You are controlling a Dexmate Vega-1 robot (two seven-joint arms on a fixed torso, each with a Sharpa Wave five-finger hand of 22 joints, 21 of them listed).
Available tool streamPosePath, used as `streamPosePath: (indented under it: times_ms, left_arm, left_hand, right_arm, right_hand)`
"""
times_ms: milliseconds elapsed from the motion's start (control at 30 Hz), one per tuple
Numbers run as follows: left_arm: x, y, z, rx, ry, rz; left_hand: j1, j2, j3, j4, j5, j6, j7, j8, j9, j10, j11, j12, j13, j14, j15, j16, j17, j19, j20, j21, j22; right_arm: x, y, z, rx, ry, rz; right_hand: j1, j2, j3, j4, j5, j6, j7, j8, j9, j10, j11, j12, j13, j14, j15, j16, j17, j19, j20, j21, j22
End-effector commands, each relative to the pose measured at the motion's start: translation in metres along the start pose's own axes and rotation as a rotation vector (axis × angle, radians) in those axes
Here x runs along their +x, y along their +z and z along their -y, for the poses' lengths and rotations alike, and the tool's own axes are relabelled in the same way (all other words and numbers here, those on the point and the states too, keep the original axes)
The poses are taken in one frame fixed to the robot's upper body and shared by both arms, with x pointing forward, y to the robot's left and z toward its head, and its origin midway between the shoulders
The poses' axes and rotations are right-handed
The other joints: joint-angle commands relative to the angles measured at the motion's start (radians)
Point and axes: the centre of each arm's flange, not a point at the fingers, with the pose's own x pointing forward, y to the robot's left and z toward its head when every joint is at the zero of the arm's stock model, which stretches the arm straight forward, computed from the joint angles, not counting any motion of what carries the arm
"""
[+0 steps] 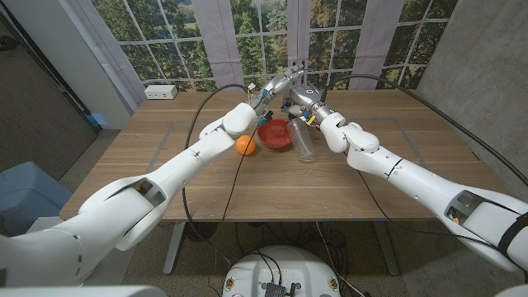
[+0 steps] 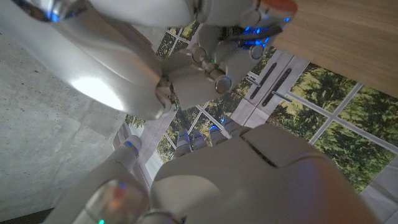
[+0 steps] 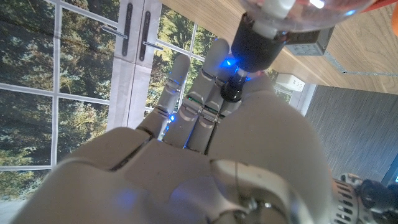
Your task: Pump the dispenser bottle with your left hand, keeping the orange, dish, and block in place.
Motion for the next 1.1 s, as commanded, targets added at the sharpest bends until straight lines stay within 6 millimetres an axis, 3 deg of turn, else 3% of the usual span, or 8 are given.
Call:
streamPosePath:
  times_ms: [33, 467, 1100]
  left_arm:
    - [-0.013, 0.020, -0.028, 0.049, 0.089, 0.065]
    - [-0.036, 0.019, -0.045, 0.035, 0.149, 0.032]
    - [-0.080, -0.005, -0.066, -0.037, 0.225, -0.081]
  left_hand:
    - [0.008, 0.030, -0.004, -0.003, 0.005, 0.000, -0.006, 0.003, 0.001, -0.001, 0.001, 0.007, 0.002, -0.034, -0.032, 0.003, -0.001, 0.000, -0.028, 0.005, 0.002]
    - [0.009, 0.031, -0.005, -0.004, 0.006, 0.004, -0.007, 0.005, 0.001, 0.005, 0.002, 0.009, 0.002, -0.027, -0.030, 0.004, -0.001, 0.006, -0.023, 0.006, 0.002]
    - [0.011, 0.030, -0.008, -0.008, 0.006, 0.009, -0.006, 0.006, 0.001, 0.012, 0.002, 0.010, 0.002, -0.021, -0.029, 0.003, -0.002, 0.014, -0.019, 0.008, 0.001]
  right_arm:
    - [-0.006, 0.003, 0.000, -0.017, -0.017, -0.006]
    - [-0.012, 0.003, 0.006, -0.010, -0.047, -0.014]
    - [-0.029, -0.010, 0.018, 0.026, -0.138, -0.069]
  right_hand:
    - [0.007, 0.001, -0.006, -0.001, 0.005, -0.004, -0.001, -0.005, 0.001, 0.006, 0.001, -0.006, 0.004, 0.007, -0.002, -0.003, 0.007, -0.005, -0.158, 0.005, -0.001]
    - [0.010, 0.002, -0.010, -0.001, 0.007, -0.003, -0.001, -0.005, 0.001, 0.007, 0.000, -0.008, 0.005, 0.007, -0.003, -0.005, 0.011, -0.007, -0.158, 0.007, -0.002]
    - [0.013, 0.003, -0.016, 0.001, 0.010, -0.002, -0.002, -0.007, 0.001, 0.007, 0.000, -0.012, 0.008, 0.008, -0.003, -0.008, 0.017, -0.009, -0.158, 0.011, -0.003]
